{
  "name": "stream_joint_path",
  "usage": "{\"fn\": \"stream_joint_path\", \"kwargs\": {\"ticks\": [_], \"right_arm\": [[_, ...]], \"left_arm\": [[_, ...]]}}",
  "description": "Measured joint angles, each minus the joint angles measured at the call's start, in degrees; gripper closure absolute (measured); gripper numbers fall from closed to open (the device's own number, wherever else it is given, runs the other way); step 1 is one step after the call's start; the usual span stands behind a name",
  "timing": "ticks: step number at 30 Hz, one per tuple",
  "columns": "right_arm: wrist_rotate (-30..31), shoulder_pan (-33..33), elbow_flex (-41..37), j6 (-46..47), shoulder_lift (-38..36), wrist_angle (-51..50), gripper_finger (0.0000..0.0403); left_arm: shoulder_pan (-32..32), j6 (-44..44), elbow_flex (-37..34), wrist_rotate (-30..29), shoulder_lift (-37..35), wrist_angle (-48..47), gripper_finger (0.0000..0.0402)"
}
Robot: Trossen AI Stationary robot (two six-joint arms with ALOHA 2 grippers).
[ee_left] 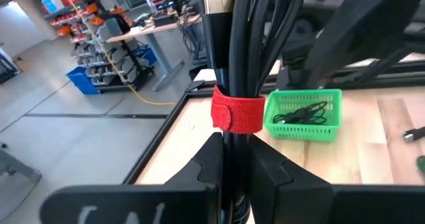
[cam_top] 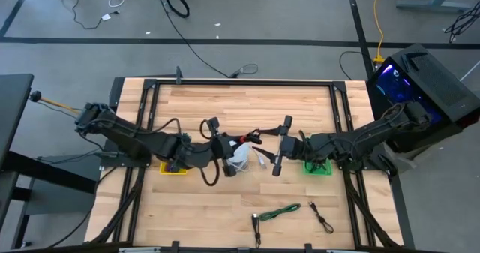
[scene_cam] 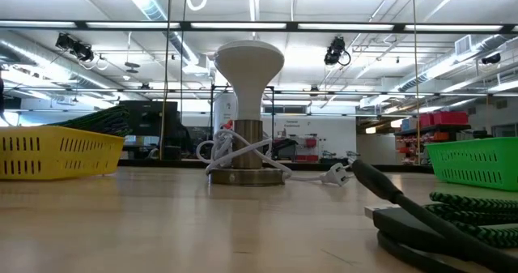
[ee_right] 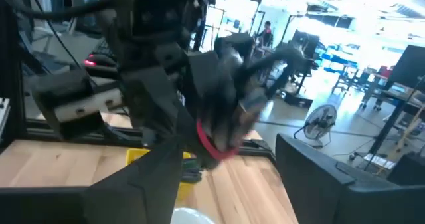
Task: Pick & Place USB Port
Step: Put the black charger cable into the green bin
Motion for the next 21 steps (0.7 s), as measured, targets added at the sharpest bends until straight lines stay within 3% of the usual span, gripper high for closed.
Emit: {"fn": "stream_joint_path", "kwargs": {"ticks": [6,10,13,17,21], "right_arm": [[-1.67,-1.31,0.03,-1.09,-0.04,4.19,0.0162],[-3.57,-2.68,0.04,-0.73,-0.02,5.17,0.0187],[-3.73,-3.42,0.04,0.91,-0.02,3.98,0.0241],[-3.58,-3.83,0.07,1.16,-0.04,3.35,0.0364],[-3.09,-3.93,0.09,1.58,-0.04,3.49,0.0369]], "left_arm": [[1.02,-0.76,0.04,2.98,2.16,2.32,0.0361],[1.06,-0.15,0.09,4.46,2.97,5.11,0.0361],[1.13,1.28,0.04,3.44,3.13,5.18,0.0361],[1.71,1.16,0.02,2.95,3.15,5.72,0.0347],[1.76,1.16,0.02,2.61,3.17,5.81,0.0334]]}}
